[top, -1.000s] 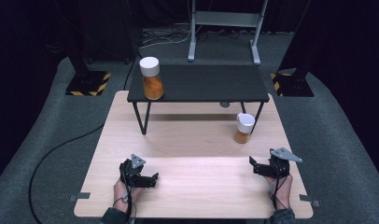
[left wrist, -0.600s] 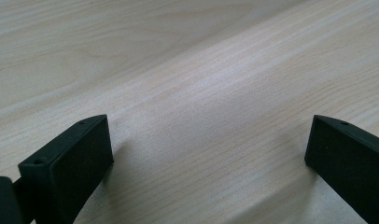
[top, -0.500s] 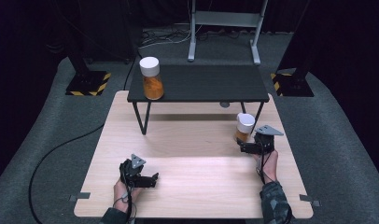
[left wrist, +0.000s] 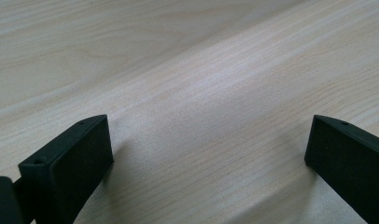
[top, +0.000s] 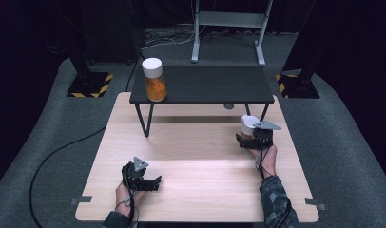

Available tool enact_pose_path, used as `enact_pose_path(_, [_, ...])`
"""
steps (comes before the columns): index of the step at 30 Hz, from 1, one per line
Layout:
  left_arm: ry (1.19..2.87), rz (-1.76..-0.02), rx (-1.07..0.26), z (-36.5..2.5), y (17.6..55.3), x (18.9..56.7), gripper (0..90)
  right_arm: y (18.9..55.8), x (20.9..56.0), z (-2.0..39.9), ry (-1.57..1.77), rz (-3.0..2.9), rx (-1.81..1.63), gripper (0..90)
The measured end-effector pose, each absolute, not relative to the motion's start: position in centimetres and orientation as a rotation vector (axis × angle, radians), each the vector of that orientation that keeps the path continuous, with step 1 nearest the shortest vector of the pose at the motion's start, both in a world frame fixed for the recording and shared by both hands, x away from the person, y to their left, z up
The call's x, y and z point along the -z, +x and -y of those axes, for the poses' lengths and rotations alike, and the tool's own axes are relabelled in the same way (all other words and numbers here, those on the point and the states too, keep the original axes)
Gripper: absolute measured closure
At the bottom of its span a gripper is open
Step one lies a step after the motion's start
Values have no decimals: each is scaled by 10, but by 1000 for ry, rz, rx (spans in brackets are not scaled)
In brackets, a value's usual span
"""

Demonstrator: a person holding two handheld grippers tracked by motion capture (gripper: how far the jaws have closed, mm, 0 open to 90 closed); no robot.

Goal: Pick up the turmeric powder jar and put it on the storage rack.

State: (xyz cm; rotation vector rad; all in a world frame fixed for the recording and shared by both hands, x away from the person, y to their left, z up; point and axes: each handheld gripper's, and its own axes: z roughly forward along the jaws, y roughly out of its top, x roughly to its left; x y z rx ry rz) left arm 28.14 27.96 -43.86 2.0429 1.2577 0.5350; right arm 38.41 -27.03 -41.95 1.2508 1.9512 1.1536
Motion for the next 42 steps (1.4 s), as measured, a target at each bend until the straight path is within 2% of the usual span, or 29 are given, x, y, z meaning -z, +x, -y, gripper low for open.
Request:
enact_pose_path(9, [2043, -1259, -534, -280, 282, 439, 1, 394, 421, 269, 1271, -1959, -1132, 29])
enact_pose_path(14, [2047, -1257, -534, -280, 282, 438, 1, 390, 424, 269, 1268, -1921, -1145, 194])
enact_pose_path(24, [2046, -1257, -534, -280, 282, 438, 1, 393, 427, 272, 1294, -1935, -1131, 275])
enact_pose_path(42, [2047, -1257, -534, -280, 282, 438, 1, 390, 428, 273, 1275, -1936, -1132, 294])
